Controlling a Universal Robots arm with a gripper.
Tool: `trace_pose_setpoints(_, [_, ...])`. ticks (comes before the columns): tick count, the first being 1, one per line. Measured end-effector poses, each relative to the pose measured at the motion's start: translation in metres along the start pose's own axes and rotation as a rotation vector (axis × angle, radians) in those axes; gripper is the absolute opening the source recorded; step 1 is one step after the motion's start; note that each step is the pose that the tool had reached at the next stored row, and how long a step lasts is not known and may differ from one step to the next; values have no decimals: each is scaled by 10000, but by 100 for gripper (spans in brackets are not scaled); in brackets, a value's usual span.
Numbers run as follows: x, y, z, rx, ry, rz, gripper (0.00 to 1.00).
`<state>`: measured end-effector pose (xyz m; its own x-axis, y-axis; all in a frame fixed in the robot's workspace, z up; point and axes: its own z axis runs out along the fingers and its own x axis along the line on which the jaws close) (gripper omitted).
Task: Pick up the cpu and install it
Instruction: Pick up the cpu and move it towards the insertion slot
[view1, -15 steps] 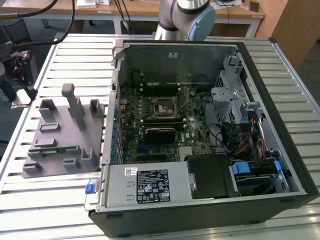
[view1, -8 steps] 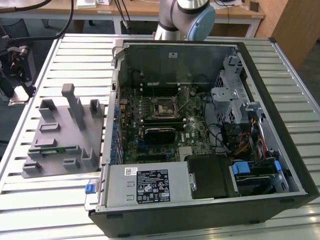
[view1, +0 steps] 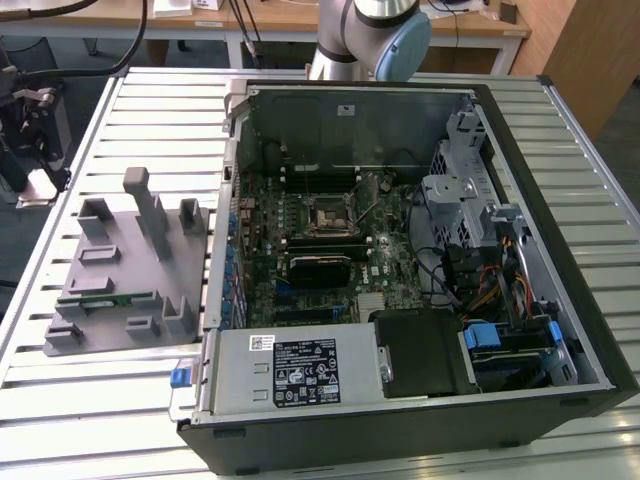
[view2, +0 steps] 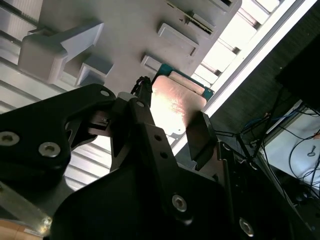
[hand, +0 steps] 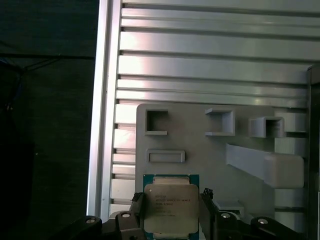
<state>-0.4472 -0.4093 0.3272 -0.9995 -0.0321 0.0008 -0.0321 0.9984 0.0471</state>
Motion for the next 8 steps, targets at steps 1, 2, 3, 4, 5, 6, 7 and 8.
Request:
trace_pose_setpoints(1, [-1,1,-5,0,0,-1,53])
trace_pose_setpoints(2, [0,2,-10,0,-1,-1,53])
trace_pose_setpoints(3, [0,2,-17,0,-1,-2,53])
trace_pose_setpoints(4, [0,3,-28,0,0,-1,53])
trace_pose_setpoints(5, [0,4,-38,0,0,0,53])
trace_pose_setpoints(6, [0,5,-49,-1,-1,0,53])
trace_pose_setpoints(7, [0,5,-62,0,0,0,53])
trace_pose_setpoints(8, [0,6,-75,0,-1,0,53])
